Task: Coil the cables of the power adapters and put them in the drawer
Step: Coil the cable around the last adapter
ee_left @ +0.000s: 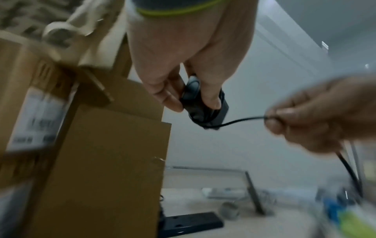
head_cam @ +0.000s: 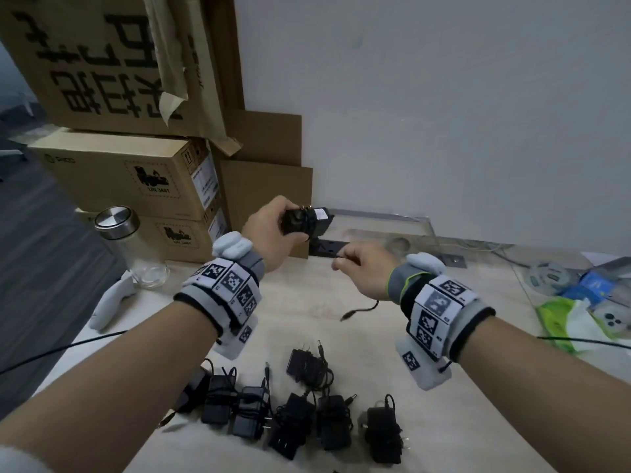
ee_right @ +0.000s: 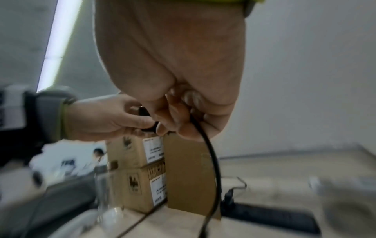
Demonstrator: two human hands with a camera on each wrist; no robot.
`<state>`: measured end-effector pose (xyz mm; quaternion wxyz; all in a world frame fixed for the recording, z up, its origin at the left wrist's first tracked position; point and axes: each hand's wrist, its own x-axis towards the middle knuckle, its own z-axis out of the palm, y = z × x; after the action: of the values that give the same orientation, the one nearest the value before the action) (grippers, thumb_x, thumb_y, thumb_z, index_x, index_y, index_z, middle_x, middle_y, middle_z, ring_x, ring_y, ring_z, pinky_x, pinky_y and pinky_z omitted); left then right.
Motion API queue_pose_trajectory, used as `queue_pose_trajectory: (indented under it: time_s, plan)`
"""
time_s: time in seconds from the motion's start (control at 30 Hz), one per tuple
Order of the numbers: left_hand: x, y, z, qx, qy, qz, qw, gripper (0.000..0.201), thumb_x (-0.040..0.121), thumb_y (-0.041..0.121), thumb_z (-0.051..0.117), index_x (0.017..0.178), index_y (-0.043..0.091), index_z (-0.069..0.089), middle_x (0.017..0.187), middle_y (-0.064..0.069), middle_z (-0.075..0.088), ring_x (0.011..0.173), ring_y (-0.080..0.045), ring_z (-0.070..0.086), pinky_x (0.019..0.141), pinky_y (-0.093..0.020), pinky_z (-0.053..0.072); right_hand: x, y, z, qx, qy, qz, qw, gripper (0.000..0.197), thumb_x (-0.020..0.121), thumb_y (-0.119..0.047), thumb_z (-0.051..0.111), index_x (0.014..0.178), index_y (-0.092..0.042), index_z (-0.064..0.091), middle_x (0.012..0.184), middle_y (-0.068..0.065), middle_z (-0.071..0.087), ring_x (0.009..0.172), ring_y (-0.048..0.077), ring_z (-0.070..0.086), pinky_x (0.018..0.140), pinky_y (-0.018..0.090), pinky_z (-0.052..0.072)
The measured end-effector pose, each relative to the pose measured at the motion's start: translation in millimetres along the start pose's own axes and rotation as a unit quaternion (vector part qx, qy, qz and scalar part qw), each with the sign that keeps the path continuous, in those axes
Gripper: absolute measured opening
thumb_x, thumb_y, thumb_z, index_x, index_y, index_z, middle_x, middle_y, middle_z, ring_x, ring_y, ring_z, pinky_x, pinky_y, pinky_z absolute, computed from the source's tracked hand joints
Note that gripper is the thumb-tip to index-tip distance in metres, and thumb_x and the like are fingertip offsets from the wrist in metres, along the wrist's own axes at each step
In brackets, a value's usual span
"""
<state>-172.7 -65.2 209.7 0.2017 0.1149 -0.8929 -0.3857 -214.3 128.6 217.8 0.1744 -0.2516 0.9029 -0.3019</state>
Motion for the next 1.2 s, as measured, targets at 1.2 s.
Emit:
queue_pose_trajectory:
  time_s: [1.2]
  plan:
    - [-39.2,3.9,14.8,-0.347,-0.089,-0.141,0.923,0.034,0.083,-0.009,0.064,0.108,0.013,0.057,0.096,-0.008,0.063,0.082,-0.021,0.065,0.069,-0.032,0.06,-17.8,-4.0,16.9,0.12,0.01,0.038,0.992,0.027,0.09,-0.011,0.05,0.112,-0.023,0.061,0.081,-0.008,0.073,0.064,0.005,0.058,0.066,0.029,0.053]
